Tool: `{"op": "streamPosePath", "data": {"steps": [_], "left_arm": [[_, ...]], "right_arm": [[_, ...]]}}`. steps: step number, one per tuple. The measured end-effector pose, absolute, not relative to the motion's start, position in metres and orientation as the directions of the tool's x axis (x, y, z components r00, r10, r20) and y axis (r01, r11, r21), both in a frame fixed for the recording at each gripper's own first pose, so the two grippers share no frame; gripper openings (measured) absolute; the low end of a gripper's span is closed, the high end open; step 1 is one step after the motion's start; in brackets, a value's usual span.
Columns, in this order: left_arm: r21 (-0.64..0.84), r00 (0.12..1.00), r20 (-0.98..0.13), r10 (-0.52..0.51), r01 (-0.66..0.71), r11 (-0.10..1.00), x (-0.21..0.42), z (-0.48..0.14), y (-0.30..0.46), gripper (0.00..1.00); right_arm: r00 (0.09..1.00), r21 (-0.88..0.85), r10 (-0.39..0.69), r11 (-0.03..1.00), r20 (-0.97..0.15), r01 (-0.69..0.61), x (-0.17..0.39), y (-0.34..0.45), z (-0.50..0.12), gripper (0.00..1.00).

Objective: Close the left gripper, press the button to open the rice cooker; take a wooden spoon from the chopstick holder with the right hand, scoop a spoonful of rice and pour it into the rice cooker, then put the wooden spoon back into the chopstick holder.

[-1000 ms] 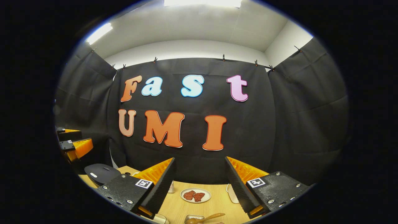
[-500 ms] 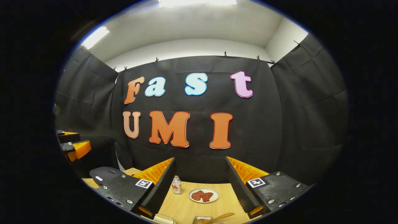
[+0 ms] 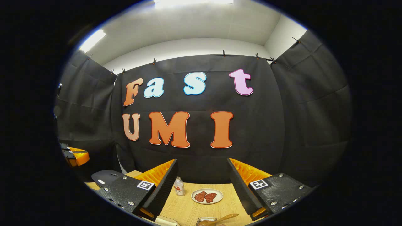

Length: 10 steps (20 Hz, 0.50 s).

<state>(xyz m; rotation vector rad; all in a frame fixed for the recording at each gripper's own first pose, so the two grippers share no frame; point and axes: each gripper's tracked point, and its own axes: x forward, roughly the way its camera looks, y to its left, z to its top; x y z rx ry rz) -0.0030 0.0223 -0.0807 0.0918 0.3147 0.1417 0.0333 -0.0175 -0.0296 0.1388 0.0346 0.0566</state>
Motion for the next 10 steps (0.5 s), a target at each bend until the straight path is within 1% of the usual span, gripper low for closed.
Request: {"op": "streamPosePath", "data": {"steps": [6, 7, 8, 9, 10], "left_arm": [[0.020, 0.848, -0.500, 0.177, -0.193, 0.981, -0.004, -0.125, 0.047, 0.05], [0.008, 0.828, -0.532, 0.177, -0.204, 0.979, -0.002, -0.131, 0.053, 0.05], [-0.001, 0.802, -0.570, 0.180, -0.220, 0.975, -0.001, -0.138, 0.061, 0.05], [-0.009, 0.773, -0.607, 0.183, -0.237, 0.972, 0.000, -0.145, 0.069, 0.05], [-0.017, 0.747, -0.640, 0.182, -0.251, 0.968, 0.001, -0.150, 0.078, 0.05]], "right_arm": [[0.997, 0.131, 0.065, 0.990, -0.041, -0.059, 0.030, -0.022, -0.036, 0.97], [0.997, 0.122, 0.064, 0.991, -0.042, -0.058, 0.030, -0.024, -0.036, 0.97], [0.997, 0.114, 0.067, 0.992, -0.045, -0.061, 0.029, -0.023, -0.038, 0.95], [0.997, 0.106, 0.067, 0.992, -0.048, -0.062, 0.029, -0.024, -0.039, 0.97], [0.997, 0.098, 0.065, 0.993, -0.049, -0.060, 0.028, -0.026, -0.041, 0.97]]}}
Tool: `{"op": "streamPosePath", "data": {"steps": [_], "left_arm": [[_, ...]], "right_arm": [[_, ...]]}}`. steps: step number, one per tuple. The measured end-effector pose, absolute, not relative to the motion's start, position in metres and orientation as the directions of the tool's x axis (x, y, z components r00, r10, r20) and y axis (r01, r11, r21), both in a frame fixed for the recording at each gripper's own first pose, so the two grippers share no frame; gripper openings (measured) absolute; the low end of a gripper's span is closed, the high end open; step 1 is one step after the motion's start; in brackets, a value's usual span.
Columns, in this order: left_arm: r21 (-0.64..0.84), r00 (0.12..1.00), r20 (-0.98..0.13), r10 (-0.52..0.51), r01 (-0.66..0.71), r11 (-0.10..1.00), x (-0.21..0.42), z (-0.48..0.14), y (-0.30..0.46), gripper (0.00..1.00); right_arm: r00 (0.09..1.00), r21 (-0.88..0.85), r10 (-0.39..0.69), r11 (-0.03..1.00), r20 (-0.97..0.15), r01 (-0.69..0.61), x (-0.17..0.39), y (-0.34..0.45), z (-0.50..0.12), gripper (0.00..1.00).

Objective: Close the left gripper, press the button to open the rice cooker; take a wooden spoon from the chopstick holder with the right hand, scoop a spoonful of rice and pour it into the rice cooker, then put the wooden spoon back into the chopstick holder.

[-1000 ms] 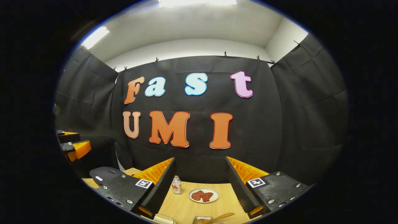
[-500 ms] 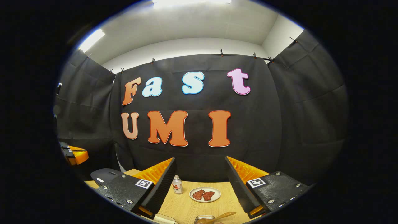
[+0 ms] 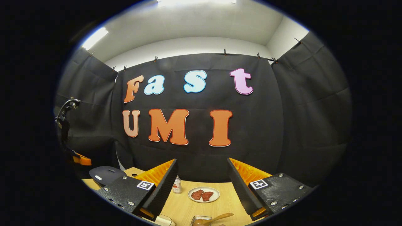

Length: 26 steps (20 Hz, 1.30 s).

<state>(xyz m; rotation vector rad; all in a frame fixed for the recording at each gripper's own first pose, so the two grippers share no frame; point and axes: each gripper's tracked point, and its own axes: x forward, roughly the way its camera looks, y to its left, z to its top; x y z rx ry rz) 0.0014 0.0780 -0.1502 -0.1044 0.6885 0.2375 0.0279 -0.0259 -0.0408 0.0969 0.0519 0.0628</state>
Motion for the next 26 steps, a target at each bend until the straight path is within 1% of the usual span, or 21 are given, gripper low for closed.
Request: {"op": "streamPosePath", "data": {"steps": [1, 3, 5, 8, 9, 10, 11, 12, 13, 14, 17, 19, 23, 24, 26], "left_arm": [[-0.019, 0.725, -0.663, 0.186, -0.264, 0.964, 0.001, -0.156, 0.090, 0.05], [-0.035, 0.673, -0.720, 0.168, -0.277, 0.960, 0.003, -0.168, 0.104, 0.05], [-0.075, 0.612, -0.785, 0.101, -0.255, 0.964, 0.001, -0.187, 0.104, 0.06], [-0.102, 0.518, -0.854, 0.054, -0.268, 0.958, 0.004, -0.208, 0.122, 0.06], [-0.129, 0.490, -0.871, 0.022, -0.273, 0.953, 0.006, -0.215, 0.120, 0.06], [-0.146, 0.453, -0.892, 0.000, -0.288, 0.946, 0.007, -0.223, 0.121, 0.06], [-0.139, 0.394, -0.919, -0.007, -0.309, 0.941, 0.006, -0.236, 0.128, 0.06], [-0.136, 0.367, -0.930, -0.013, -0.314, 0.940, 0.006, -0.246, 0.135, 0.02], [-0.137, 0.333, -0.943, -0.026, -0.314, 0.939, 0.010, -0.257, 0.142, 0.02], [-0.131, 0.295, -0.955, -0.034, -0.316, 0.940, 0.009, -0.265, 0.147, 0.06], [-0.132, 0.213, -0.975, -0.066, -0.316, 0.939, 0.009, -0.289, 0.156, 0.06], [-0.132, 0.172, -0.982, -0.079, -0.321, 0.938, 0.008, -0.302, 0.161, 0.06], [-0.135, 0.118, -0.988, -0.102, -0.321, 0.937, 0.000, -0.314, 0.160, 0.06], [-0.138, 0.142, -0.985, -0.098, -0.310, 0.941, 0.005, -0.317, 0.162, 0.06], [-0.128, 0.129, -0.987, -0.093, -0.299, 0.946, 0.001, -0.318, 0.161, 0.06]], "right_arm": [[0.997, 0.092, 0.061, 0.994, -0.049, -0.057, 0.027, -0.028, -0.043, 0.95], [0.997, 0.086, 0.061, 0.995, -0.055, -0.056, 0.025, -0.031, -0.045, 0.95], [0.996, 0.074, 0.069, 0.995, -0.056, -0.065, 0.024, -0.030, -0.047, 0.95], [0.996, 0.045, 0.061, 0.997, -0.060, -0.059, 0.024, -0.037, -0.052, 0.95], [0.996, 0.045, 0.060, 0.997, -0.066, -0.057, 0.024, -0.038, -0.055, 0.95], [0.996, 0.049, 0.061, 0.997, -0.073, -0.057, 0.023, -0.038, -0.059, 0.95], [0.995, 0.050, 0.062, 0.997, -0.084, -0.058, 0.023, -0.038, -0.064, 0.95], [0.994, 0.048, 0.064, 0.997, -0.094, -0.059, 0.023, -0.039, -0.068, 0.95], [0.993, 0.040, 0.060, 0.998, -0.102, -0.056, 0.022, -0.041, -0.071, 0.95], [0.992, 0.032, 0.054, 0.998, -0.110, -0.051, 0.023, -0.043, -0.075, 0.95], [0.991, 0.029, 0.035, 0.999, -0.133, -0.031, 0.021, -0.049, -0.083, 0.95], [0.989, 0.028, 0.009, 1.000, -0.149, -0.005, 0.021, -0.056, -0.091, 0.95], [0.982, 0.030, -0.019, 0.999, -0.190, 0.025, 0.020, -0.059, -0.105, 0.95], [0.980, 0.026, -0.025, 0.999, -0.197, 0.031, 0.019, -0.060, -0.108, 0.95], [0.977, 0.023, -0.032, 0.999, -0.209, 0.038, 0.018, -0.058, -0.111, 0.95]]}}
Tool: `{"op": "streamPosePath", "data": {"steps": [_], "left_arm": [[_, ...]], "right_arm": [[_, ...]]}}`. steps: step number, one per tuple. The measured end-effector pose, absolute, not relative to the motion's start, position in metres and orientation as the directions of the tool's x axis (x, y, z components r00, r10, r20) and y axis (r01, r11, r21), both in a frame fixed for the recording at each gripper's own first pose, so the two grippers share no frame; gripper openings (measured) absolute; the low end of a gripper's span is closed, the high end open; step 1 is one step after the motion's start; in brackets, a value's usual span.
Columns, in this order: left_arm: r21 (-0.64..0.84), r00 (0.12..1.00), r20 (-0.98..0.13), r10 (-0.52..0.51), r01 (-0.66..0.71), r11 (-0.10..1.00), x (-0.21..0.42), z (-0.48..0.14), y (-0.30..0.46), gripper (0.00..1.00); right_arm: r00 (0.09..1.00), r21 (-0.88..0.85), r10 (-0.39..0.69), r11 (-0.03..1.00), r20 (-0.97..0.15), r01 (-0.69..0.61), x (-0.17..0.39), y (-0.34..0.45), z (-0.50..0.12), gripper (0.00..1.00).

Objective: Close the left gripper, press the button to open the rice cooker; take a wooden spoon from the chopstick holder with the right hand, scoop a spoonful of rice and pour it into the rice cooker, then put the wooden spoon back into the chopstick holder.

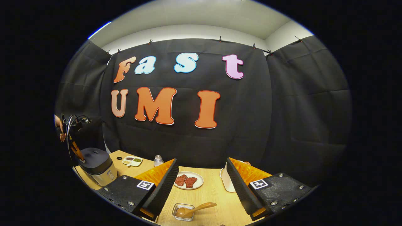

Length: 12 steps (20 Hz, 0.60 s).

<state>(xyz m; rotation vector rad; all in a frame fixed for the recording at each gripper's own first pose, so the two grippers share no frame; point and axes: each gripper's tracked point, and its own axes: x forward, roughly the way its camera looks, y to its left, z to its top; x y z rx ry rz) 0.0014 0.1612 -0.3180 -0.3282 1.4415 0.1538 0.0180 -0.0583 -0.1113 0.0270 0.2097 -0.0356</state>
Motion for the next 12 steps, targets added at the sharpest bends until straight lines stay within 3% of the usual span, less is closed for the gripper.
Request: {"op": "streamPosePath", "data": {"steps": [12], "left_arm": [[-0.067, 0.224, -0.974, -0.021, -0.200, 0.978, 0.005, -0.304, 0.165, 0.06]], "right_arm": [[0.959, 0.082, -0.049, 0.994, -0.280, 0.075, 0.007, -0.058, -0.132, 0.95]]}}
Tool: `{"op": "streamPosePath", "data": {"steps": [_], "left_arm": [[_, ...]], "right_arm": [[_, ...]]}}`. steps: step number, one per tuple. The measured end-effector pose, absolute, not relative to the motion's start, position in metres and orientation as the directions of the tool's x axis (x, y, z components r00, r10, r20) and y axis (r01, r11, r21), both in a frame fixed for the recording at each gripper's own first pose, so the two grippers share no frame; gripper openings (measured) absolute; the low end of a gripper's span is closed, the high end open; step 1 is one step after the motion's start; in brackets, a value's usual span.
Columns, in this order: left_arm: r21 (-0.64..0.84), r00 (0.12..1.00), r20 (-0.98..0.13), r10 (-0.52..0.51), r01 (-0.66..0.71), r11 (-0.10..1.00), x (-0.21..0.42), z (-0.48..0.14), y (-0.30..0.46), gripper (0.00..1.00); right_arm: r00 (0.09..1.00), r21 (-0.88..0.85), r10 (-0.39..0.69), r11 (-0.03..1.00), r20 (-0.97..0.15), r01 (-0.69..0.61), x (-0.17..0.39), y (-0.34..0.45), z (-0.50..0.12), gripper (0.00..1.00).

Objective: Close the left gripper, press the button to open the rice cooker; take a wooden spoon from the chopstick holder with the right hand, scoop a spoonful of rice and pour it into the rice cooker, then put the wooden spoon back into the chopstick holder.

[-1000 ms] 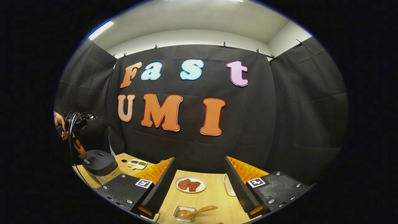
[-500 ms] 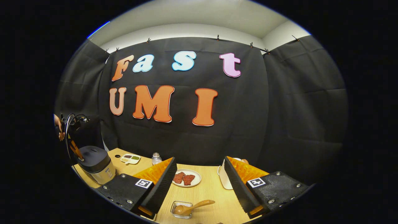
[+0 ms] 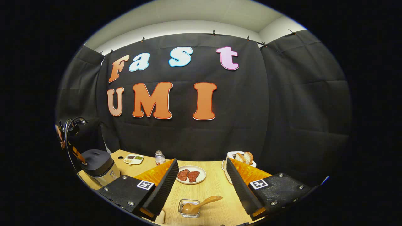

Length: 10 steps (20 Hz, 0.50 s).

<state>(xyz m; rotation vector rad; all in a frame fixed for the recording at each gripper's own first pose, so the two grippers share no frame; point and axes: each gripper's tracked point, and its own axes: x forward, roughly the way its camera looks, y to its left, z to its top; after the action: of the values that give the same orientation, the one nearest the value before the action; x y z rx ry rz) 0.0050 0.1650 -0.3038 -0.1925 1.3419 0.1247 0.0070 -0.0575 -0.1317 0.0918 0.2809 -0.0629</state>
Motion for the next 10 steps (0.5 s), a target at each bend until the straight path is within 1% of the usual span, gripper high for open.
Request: {"op": "streamPosePath", "data": {"steps": [1, 3, 6, 8, 10], "left_arm": [[-0.048, 0.259, -0.966, 0.000, -0.180, 0.982, 0.009, -0.296, 0.166, 0.07], [0.004, 0.359, -0.932, 0.051, -0.132, 0.991, 0.021, -0.272, 0.169, 0.07], [0.110, 0.564, -0.815, 0.137, -0.082, 0.991, 0.050, -0.223, 0.178, 0.07], [0.206, 0.656, -0.714, 0.243, -0.136, 0.969, 0.062, -0.184, 0.194, 0.07], [0.249, 0.743, -0.600, 0.298, -0.180, 0.951, 0.069, -0.143, 0.198, 0.07]], "right_arm": [[0.957, 0.080, -0.051, 0.994, -0.286, 0.077, 0.007, -0.059, -0.133, 0.95], [0.951, 0.081, -0.049, 0.994, -0.305, 0.078, 0.005, -0.062, -0.141, 0.95], [0.938, 0.111, -0.029, 0.991, -0.344, 0.072, 0.003, -0.060, -0.157, 0.95], [0.929, 0.131, -0.015, 0.989, -0.370, 0.068, 0.001, -0.059, -0.167, 0.95], [0.923, 0.139, -0.006, 0.988, -0.386, 0.064, 0.001, -0.060, -0.174, 0.95]]}}
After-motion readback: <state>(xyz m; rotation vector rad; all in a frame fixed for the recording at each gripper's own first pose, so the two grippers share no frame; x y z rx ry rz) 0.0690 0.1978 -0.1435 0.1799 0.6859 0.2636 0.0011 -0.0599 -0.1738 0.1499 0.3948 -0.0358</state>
